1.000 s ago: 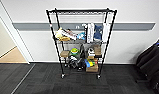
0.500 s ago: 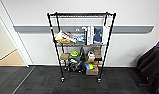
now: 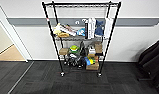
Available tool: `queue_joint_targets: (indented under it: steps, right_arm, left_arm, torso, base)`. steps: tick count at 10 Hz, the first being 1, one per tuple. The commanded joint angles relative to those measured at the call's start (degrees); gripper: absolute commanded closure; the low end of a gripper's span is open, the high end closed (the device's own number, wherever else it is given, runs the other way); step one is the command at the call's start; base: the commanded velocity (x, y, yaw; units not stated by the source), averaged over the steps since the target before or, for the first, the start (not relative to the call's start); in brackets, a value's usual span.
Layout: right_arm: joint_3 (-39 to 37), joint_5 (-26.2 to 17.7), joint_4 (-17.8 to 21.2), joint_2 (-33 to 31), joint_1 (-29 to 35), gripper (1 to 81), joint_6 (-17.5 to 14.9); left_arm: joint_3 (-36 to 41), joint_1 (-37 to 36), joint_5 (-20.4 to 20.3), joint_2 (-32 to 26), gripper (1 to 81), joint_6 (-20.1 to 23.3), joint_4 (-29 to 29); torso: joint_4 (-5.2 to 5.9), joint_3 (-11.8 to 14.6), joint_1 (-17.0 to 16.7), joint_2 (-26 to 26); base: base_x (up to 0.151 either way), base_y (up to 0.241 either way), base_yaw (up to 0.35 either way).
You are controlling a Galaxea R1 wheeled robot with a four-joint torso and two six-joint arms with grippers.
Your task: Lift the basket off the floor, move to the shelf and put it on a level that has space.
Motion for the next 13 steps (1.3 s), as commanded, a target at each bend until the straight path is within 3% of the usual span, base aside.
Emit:
queue_joint_targets:
  steps: [1, 2, 3, 6, 10, 12, 13]
  right_arm:
    - [0.41, -4.57, 1.55, -1.96, 4.64, 1.0, 0.09]
    - [0.51, -4.57, 1.55, -2.05, 5.17, 1.0, 0.09]
    - [0.51, -5.09, 1.55, -2.05, 5.96, 1.0, 0.09]
    - [0.68, -7.55, 2.16, -2.05, 8.86, 1.0, 0.09]
    - [0.24, -9.32, 2.78, -2.05, 10.97, 1.0, 0.09]
    - [0.33, -9.32, 2.87, -1.87, 11.67, 1.0, 0.09]
    - [0.33, -9.32, 2.96, -1.79, 12.2, 1.0, 0.09]
  left_arm:
    - [0.21, -4.11, 4.69, -1.35, 1.0, 0.03, -0.77]
    - [0.12, -4.64, 4.86, -1.35, 1.0, 0.03, -0.94]
    - [0.12, -5.34, 5.74, -1.35, 1.0, 0.03, -0.94]
    - [-0.05, -7.98, 7.31, -1.26, 1.0, 0.03, -1.56]
    - [-0.05, -10.44, 8.38, -1.26, 1.0, -0.05, -2.17]
    - [-0.05, -11.32, 10.4, -1.18, 1.0, 0.03, -2.61]
    - [-0.05, -11.84, 10.4, -1.18, 1.0, 0.03, -2.61]
  torso:
    - [0.0, -5.15, 3.56, -5.53]
    - [0.0, -6.45, 4.74, -7.37]
    - [0.0, -3.39, 6.01, -9.33]
    - [0.0, -5.51, 8.94, -13.88]
    - [0.0, -5.61, 13.77, -21.53]
    - [0.0, -10.97, 16.19, -25.38]
    - [0.0, -10.18, 17.09, -26.87]
  base:
    - [0.0, 0.0, 0.0]
    - [0.0, 0.0, 0.0]
    - [0.0, 0.0, 0.0]
    - [0.0, 0.0, 0.0]
    - [0.0, 0.0, 0.0]
    - [0.0, 0.0, 0.0]
    - [0.0, 0.0, 0.0]
